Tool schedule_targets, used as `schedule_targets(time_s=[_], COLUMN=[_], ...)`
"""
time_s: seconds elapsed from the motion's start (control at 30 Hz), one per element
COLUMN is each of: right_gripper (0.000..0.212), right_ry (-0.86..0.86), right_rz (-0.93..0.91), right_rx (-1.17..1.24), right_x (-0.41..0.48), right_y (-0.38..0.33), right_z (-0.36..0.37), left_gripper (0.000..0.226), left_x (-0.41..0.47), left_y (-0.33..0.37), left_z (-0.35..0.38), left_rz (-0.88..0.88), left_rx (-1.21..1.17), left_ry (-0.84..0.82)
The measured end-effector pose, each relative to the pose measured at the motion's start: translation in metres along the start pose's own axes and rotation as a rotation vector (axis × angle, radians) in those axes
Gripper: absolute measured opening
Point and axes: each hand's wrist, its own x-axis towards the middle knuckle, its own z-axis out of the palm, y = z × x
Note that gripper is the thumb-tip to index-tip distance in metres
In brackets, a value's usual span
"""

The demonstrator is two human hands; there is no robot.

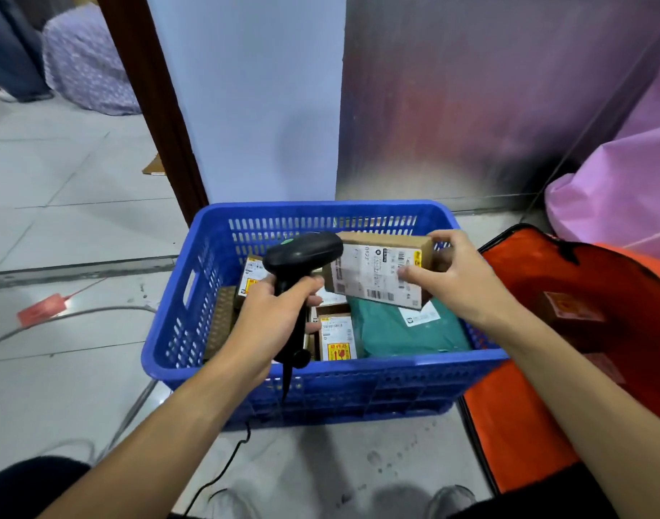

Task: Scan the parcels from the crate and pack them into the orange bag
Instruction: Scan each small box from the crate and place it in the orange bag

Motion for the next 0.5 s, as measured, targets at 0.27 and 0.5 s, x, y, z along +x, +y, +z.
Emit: schedule_targets(time_s=[0.27,0.5], right_gripper=[0.037,0.048], right_ry=[0.054,-0.096], right_rz=[0.044,0.208], right_rx=[0.133,0.269], right_x=[0.006,0.013], right_y=[-0.001,0.006], right_z=[-0.007,-0.005], left_gripper=[0.02,0.024], left_x=[-0.007,-0.017], left_y=[0.003,0.001], left_z=[0.007,0.011], left_rz=[0.02,0.027], left_rx=[-0.003,0.071], left_ry=[-0.081,-0.147])
